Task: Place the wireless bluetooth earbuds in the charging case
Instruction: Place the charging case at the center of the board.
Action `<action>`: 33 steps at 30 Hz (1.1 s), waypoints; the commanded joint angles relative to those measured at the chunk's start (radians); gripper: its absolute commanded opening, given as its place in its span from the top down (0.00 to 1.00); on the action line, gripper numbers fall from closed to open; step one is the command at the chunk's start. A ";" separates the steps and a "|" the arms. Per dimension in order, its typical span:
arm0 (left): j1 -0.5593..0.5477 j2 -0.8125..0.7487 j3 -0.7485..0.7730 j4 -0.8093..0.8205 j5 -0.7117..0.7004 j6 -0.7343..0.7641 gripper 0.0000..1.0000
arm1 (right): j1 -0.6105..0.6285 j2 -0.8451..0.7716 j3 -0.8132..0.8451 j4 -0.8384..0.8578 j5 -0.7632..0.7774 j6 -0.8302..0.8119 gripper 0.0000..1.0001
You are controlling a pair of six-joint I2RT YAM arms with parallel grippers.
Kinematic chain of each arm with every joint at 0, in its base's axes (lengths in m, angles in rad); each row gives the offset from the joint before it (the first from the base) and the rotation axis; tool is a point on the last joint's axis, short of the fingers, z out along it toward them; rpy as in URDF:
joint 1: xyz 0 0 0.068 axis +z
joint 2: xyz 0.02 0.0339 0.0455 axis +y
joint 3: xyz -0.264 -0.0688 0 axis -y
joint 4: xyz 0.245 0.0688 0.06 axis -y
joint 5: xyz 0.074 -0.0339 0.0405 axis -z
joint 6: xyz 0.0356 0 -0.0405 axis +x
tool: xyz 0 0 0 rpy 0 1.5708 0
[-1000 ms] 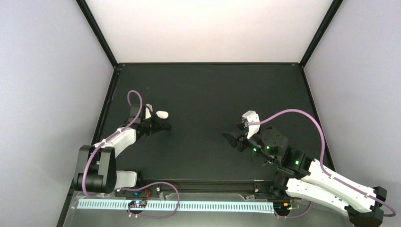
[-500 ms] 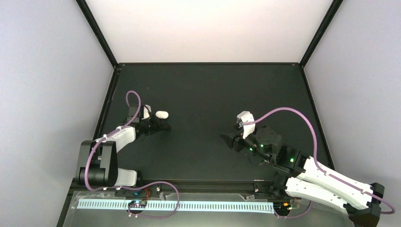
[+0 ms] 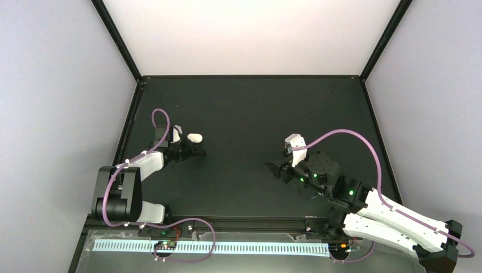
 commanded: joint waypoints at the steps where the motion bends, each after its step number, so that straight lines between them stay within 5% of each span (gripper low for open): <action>1: 0.007 0.028 0.008 -0.074 -0.084 0.005 0.76 | -0.002 -0.009 0.021 0.005 0.007 -0.006 0.32; 18: 0.008 0.027 -0.008 -0.085 -0.113 0.009 0.56 | -0.003 -0.020 0.020 -0.003 0.009 -0.004 0.32; 33: 0.008 0.024 -0.005 -0.107 -0.149 0.019 0.50 | -0.002 -0.022 0.024 -0.006 0.007 -0.004 0.32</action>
